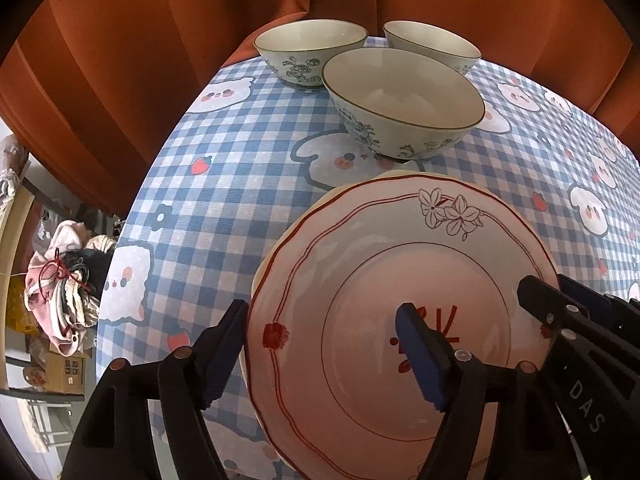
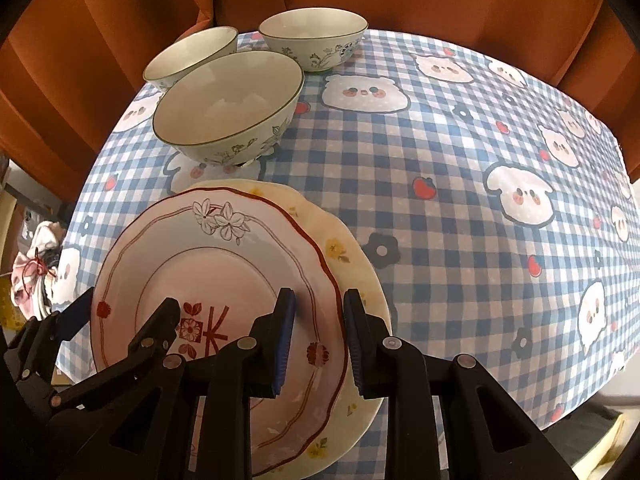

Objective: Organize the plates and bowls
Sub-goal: 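Lower the red-rimmed plate onto the flowered plate stack with both tools, then open both tools and move them toward the nearest white bowl, then grip the rim of the white bowl with both tools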

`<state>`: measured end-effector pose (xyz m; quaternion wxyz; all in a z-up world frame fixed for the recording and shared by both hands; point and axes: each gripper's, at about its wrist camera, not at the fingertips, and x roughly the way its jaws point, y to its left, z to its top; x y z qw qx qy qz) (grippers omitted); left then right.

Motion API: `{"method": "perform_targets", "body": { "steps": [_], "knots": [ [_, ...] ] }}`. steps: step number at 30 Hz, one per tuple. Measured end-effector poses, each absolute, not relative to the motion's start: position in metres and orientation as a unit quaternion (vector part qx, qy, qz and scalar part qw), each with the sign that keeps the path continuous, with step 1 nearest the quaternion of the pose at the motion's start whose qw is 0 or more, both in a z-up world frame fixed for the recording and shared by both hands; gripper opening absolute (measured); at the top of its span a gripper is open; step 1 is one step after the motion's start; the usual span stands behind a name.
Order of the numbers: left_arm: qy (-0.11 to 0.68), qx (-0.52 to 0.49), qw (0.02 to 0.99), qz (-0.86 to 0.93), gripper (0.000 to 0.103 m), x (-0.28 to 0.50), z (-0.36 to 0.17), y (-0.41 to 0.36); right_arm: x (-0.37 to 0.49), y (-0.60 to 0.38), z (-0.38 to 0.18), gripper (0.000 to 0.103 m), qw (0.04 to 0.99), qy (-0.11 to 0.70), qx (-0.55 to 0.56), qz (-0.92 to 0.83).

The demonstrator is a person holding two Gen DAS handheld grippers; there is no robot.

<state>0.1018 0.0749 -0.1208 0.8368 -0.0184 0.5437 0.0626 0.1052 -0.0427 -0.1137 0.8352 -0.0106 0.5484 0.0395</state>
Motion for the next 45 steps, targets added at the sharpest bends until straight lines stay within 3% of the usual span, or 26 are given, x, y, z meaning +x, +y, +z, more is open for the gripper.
{"method": "perform_targets", "body": {
  "steps": [9,14,22,29,45],
  "knots": [
    [0.547,-0.039,0.835,0.046,0.086,0.102,-0.121,0.079,0.105,-0.047,-0.115,0.029,0.839,0.544,-0.002,0.025],
    [0.549,-0.046,0.833,0.039,0.087,0.104,-0.116,0.084,0.107,-0.049,-0.113,0.030,0.835,0.549,0.009,0.021],
    [0.521,-0.053,0.851,0.045,0.087,0.119,-0.086,0.097,0.116,-0.042,-0.088,0.040,0.849,0.528,0.006,0.024],
    [0.492,-0.062,0.867,0.053,0.087,0.151,-0.066,0.111,0.143,-0.039,-0.063,0.055,0.867,0.497,0.018,0.029],
    [0.485,-0.055,0.870,0.069,0.073,0.225,-0.084,0.103,0.229,-0.039,-0.073,0.058,0.880,0.470,0.017,0.068]
  ]
}}
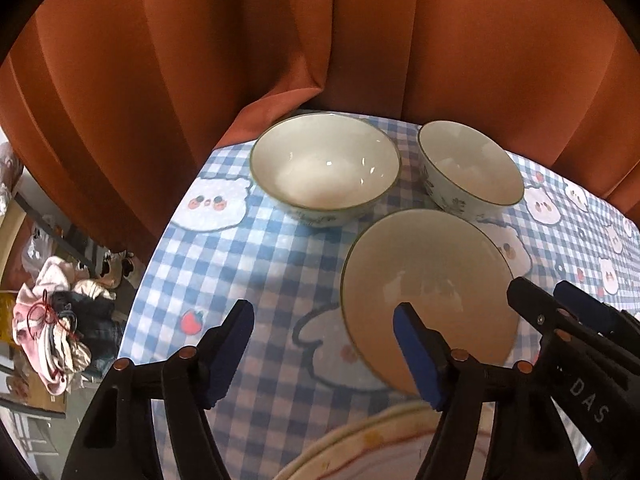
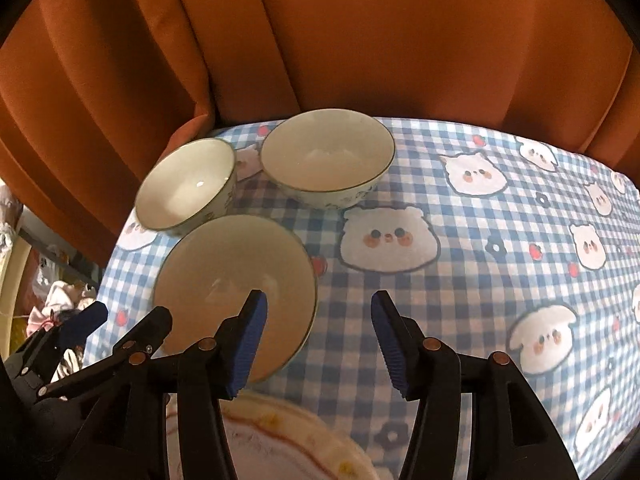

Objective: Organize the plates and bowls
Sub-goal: 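Grip the rim of the white bowl with both tools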

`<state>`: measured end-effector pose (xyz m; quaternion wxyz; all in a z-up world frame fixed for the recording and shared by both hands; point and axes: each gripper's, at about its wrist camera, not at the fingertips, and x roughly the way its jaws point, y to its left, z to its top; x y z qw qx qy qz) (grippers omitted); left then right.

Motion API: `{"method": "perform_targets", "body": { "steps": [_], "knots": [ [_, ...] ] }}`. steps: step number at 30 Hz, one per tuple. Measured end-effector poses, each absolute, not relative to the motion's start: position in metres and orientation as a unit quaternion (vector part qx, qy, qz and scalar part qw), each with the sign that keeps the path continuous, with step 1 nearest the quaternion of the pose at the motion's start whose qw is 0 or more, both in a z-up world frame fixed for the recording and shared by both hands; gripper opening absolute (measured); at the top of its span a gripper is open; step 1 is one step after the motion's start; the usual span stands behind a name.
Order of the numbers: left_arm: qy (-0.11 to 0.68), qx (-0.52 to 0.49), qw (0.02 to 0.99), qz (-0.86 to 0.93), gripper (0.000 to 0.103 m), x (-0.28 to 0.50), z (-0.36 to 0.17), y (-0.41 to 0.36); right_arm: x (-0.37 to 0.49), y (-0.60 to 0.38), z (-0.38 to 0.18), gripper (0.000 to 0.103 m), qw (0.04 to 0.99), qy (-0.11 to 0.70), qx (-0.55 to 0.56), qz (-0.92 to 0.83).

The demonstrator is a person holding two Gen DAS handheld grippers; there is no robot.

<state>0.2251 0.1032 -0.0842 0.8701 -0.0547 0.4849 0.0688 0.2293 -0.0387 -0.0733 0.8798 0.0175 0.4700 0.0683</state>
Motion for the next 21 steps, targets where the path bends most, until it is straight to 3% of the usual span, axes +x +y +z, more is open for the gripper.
{"method": "perform_targets", "body": {
  "steps": [4,11,15,18,19,21],
  "knots": [
    [0.493,-0.063,0.866,0.061,0.068,0.238,-0.095,0.099,0.242,-0.039,-0.082,0.058,0.888,0.458,0.009,0.048],
    [0.513,-0.049,0.855,0.054,0.067,0.250,-0.113,0.087,0.262,-0.037,-0.103,0.058,0.870,0.491,0.017,0.048],
    [0.525,-0.048,0.848,0.050,0.045,0.255,-0.124,0.083,0.267,-0.033,-0.115,0.058,0.857,0.512,0.016,0.052],
    [0.524,-0.050,0.848,0.060,0.035,0.256,-0.125,0.085,0.266,-0.031,-0.116,0.058,0.864,0.500,0.010,0.059],
    [0.523,-0.049,0.849,0.061,0.028,0.257,-0.125,0.085,0.267,-0.031,-0.116,0.054,0.864,0.499,0.010,0.060],
    [0.523,-0.045,0.850,0.057,0.021,0.258,-0.125,0.085,0.270,-0.031,-0.117,0.028,0.859,0.505,0.017,0.080]
  ]
}}
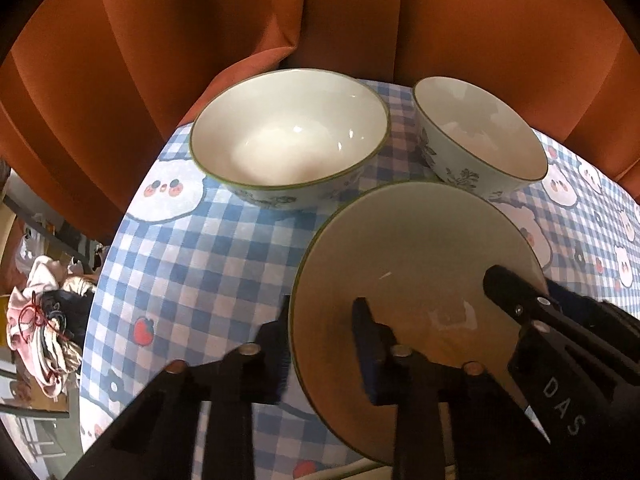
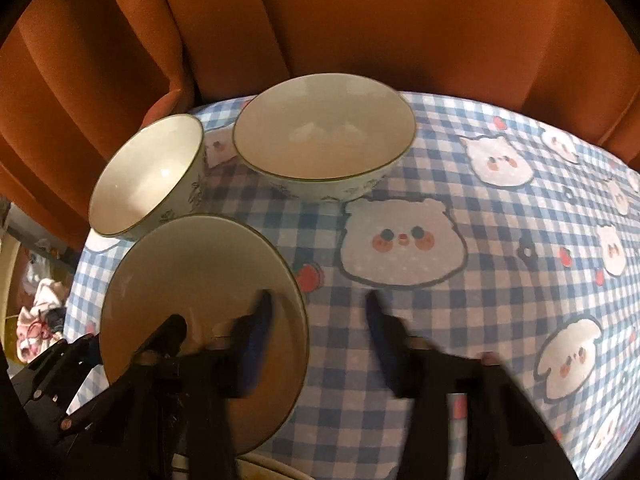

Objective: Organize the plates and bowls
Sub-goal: 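Grip the rim of the white bowl with both tools, then lift the white bowl with both tools and carry it beside the plate stack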

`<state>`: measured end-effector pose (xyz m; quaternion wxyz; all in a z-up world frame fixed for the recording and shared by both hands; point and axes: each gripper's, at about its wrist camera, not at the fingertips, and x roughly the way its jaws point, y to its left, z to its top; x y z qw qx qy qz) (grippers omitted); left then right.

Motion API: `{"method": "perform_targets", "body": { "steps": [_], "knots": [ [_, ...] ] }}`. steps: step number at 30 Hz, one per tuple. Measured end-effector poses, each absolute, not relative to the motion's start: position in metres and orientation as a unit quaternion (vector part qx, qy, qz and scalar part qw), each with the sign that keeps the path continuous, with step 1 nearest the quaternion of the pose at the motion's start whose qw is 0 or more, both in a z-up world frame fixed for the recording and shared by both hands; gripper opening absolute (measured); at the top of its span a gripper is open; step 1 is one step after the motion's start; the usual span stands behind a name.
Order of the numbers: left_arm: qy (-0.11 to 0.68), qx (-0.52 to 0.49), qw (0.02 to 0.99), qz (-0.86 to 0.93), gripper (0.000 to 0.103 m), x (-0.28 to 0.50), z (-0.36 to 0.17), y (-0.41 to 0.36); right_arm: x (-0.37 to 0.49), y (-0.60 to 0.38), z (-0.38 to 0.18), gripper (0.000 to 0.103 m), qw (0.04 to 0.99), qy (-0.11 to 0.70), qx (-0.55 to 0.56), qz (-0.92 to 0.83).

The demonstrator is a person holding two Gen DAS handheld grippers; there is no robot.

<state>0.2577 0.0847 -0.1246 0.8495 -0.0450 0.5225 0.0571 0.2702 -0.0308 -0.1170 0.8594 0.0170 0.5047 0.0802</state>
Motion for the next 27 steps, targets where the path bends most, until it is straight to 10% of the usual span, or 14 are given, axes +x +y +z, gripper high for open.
{"method": "perform_targets", "body": {
  "steps": [27],
  "knots": [
    [0.467,-0.022,0.884,-0.009,0.020,0.200,-0.055,0.022,0.194,-0.082,-0.042,0.017,0.893,0.449,0.039,0.017]
  ]
}}
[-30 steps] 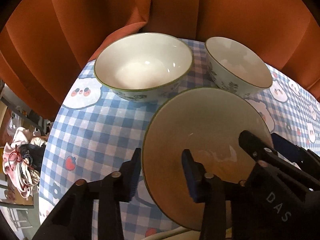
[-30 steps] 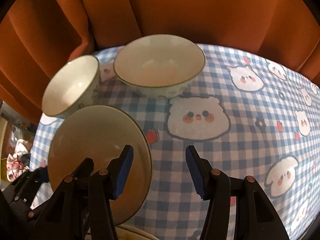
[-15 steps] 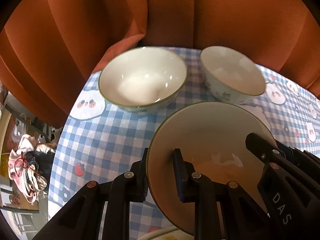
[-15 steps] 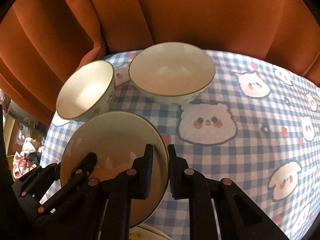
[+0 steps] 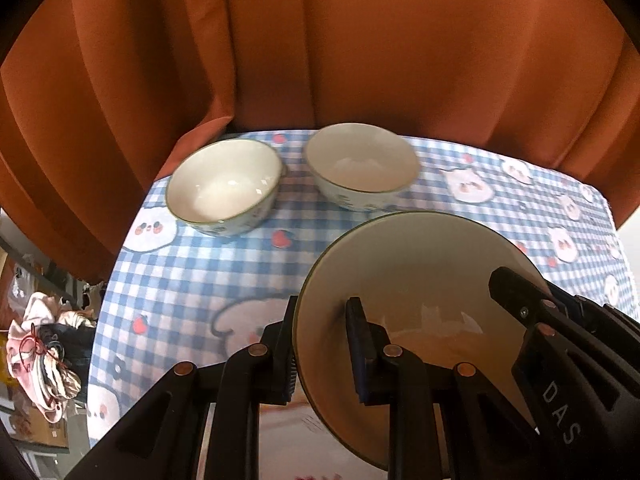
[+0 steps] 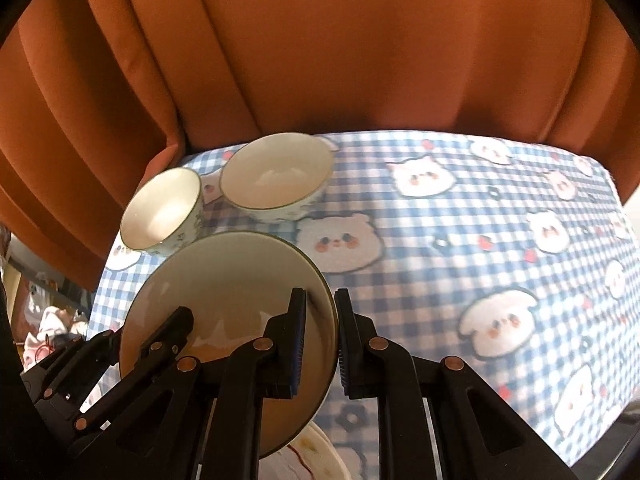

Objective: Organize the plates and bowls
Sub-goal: 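Lift the white bowl with both tools and carry it beside the plate stack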

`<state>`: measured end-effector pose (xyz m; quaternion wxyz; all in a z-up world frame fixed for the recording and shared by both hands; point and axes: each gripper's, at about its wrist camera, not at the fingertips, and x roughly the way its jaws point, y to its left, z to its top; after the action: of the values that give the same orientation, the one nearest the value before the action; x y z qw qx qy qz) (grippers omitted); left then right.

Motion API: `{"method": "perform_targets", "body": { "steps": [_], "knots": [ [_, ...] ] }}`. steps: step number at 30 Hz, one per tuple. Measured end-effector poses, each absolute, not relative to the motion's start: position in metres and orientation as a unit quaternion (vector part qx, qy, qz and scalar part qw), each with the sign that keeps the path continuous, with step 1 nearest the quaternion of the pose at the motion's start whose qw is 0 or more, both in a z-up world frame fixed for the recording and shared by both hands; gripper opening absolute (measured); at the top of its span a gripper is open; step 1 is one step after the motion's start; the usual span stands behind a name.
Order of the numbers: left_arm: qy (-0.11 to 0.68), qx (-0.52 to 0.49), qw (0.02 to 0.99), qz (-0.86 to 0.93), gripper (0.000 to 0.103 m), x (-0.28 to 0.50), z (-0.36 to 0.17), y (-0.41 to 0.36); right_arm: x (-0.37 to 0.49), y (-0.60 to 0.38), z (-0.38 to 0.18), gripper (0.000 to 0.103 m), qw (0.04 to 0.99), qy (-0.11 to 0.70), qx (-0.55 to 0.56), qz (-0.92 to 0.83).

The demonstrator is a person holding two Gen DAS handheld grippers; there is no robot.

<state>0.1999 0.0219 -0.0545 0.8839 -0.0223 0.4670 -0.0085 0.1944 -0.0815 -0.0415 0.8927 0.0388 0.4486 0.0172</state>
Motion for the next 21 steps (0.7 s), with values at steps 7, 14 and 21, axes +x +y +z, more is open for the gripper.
{"method": "perform_targets", "body": {
  "steps": [7,14,21],
  "knots": [
    [0.464,-0.011,0.886,-0.025,0.020,0.175,-0.052,-0.017,0.160,-0.121,-0.033,0.017,0.896,0.442,0.053,-0.003],
    [0.474,-0.016,0.880,-0.017,0.020,0.151,-0.058,-0.056,0.139,-0.160,-0.036,0.017,0.893,0.446,0.054,0.001],
    [0.497,-0.025,0.867,0.005,0.020,0.132,-0.075,-0.090,0.123,-0.194,-0.050,0.017,0.882,0.470,0.039,0.023]
  ]
}}
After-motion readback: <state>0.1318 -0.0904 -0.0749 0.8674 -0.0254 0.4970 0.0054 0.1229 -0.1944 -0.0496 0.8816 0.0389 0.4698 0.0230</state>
